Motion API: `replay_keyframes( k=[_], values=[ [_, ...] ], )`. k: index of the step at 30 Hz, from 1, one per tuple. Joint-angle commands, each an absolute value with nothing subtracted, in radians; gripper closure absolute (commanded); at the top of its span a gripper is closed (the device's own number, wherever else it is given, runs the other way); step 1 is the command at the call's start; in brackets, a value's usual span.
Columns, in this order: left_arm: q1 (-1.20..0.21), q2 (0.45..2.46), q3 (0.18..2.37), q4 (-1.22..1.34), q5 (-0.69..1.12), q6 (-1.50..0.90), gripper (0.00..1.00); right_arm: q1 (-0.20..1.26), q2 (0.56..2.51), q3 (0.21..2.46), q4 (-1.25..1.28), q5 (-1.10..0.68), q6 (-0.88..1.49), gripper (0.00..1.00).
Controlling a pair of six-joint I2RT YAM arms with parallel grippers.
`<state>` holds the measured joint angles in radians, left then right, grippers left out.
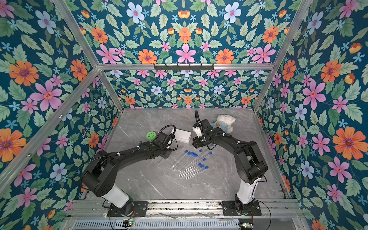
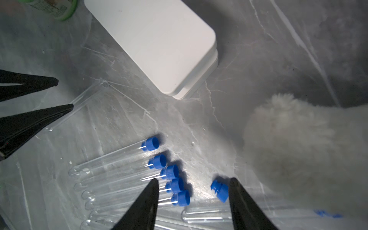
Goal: Remove stoppers from test tubes
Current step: Place the stopper at the center of the board, then pick up the test tube at the center of the board.
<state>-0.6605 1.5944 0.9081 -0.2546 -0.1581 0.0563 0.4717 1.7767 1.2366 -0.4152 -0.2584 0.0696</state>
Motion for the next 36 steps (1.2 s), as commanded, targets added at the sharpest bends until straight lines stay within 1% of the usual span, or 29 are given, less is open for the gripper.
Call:
replay_keyframes(
  k=[1,4,9,16,20,25,36],
  values=[
    [-0.713,1.55,0.899,-0.241,-0.173,0.086,0.59,0.446,1.759,1.216,-0.363,-0.385,0.105,0.32],
    [-0.734,1.546,0.908,-0.235,-0.131,0.083,0.58,0.412,1.739,1.187,-0.306,-0.507,0.147,0.26],
    [-0.765,1.576,0.921,-0.213,-0.064,0.064,0.58,0.369,1.725,1.157,-0.254,-0.609,0.191,0.2],
    [-0.803,1.655,0.957,-0.198,-0.032,0.062,0.59,0.365,1.738,1.168,-0.271,-0.635,0.193,0.18],
    [-0.811,1.682,0.962,-0.195,-0.036,0.062,0.6,0.365,1.752,1.175,-0.28,-0.637,0.193,0.15],
    [-0.82,1.708,0.969,-0.191,-0.035,0.066,0.63,0.365,1.77,1.182,-0.286,-0.65,0.193,0.12],
    [-0.82,1.751,0.969,-0.186,-0.051,0.074,0.67,0.363,1.779,1.189,-0.298,-0.637,0.193,0.11]
  ],
)
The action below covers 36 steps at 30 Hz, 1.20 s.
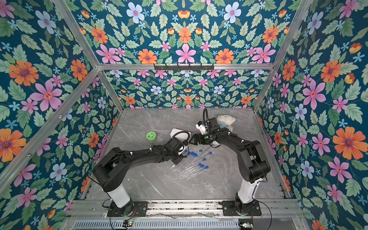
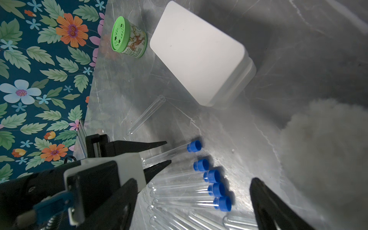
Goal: Remove stoppers from test tubes
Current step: Pick up the test tube at the center of the board.
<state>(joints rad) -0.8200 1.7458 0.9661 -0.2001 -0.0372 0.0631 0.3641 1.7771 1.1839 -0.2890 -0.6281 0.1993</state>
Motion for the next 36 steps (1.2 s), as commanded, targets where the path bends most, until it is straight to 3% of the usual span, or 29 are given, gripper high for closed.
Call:
replay_keyframes(
  k=[1,21,31,36],
  values=[
    [-0.82,1.754,0.969,-0.186,-0.05,0.074,0.68,0.362,1.778,1.189,-0.3,-0.629,0.193,0.11],
    [-0.819,1.753,0.949,-0.184,-0.059,0.075,0.89,0.359,1.755,1.188,-0.325,-0.548,0.182,0.09],
    [-0.803,1.586,0.87,-0.128,-0.112,0.097,1.0,0.388,1.778,1.209,-0.316,-0.696,0.156,0.09],
    [-0.801,1.495,0.807,-0.072,-0.1,0.124,1.0,0.395,1.786,1.209,-0.286,-0.793,0.167,0.09]
  ],
)
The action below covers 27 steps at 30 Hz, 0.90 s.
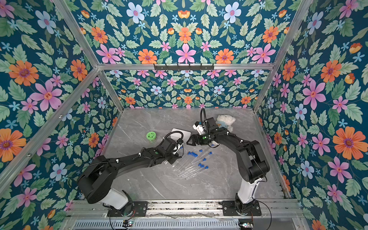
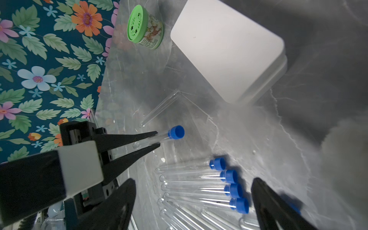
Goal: Remove stoppers from test tubes
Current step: Pick up the test tube at the center of the board, then open the stopper on the test tube.
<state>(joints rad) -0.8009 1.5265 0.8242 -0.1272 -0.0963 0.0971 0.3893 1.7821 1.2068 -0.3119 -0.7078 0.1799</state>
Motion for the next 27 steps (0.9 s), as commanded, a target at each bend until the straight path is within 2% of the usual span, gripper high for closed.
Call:
replay_keyframes(
  k=[1,9,12,16,27],
  values=[
    [-0.802,1.475,0.794,-0.056,-0.097,0.128,1.0,0.401,1.787,1.211,-0.284,-0.806,0.166,0.09],
    [-0.805,1.354,0.723,0.03,-0.047,0.158,1.0,0.421,1.8,1.215,-0.262,-0.891,0.168,0.14],
    [-0.805,1.348,0.719,0.04,-0.031,0.161,1.0,0.429,1.799,1.214,-0.251,-0.916,0.168,0.19],
    [-0.807,1.346,0.718,0.043,-0.014,0.165,1.0,0.429,1.799,1.204,-0.22,-0.941,0.188,0.33],
    [-0.818,1.328,0.706,0.058,0.016,0.172,1.0,0.428,1.809,1.192,-0.166,-0.989,0.23,0.45]
  ],
)
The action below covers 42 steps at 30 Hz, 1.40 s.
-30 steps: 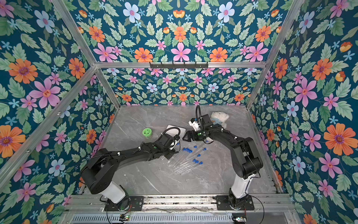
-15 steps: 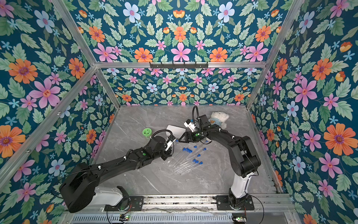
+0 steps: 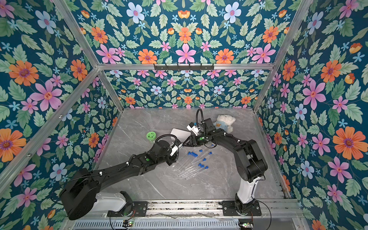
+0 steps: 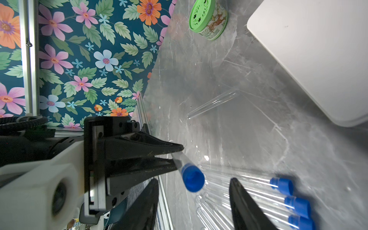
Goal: Remove stoppers from test tubes
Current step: Open the stopper on the test tube.
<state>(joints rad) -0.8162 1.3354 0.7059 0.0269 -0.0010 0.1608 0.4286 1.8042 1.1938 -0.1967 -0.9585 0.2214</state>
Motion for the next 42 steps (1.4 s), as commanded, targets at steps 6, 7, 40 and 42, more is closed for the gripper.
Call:
replay_keyframes(
  k=[6,7,40,42],
  values=[
    [-0.821,1.327,0.707,0.061,0.022,0.173,1.0,0.429,1.809,1.189,-0.148,-1.007,0.242,0.53],
    [-0.822,1.328,0.706,0.061,0.021,0.175,1.0,0.431,1.809,1.188,-0.147,-1.008,0.242,0.54],
    [-0.826,1.325,0.697,0.067,0.002,0.174,1.0,0.446,1.825,1.203,-0.171,-1.014,0.233,0.79],
    [-0.825,1.325,0.698,0.066,-0.002,0.175,1.0,0.446,1.823,1.202,-0.173,-1.012,0.231,0.82]
  ],
)
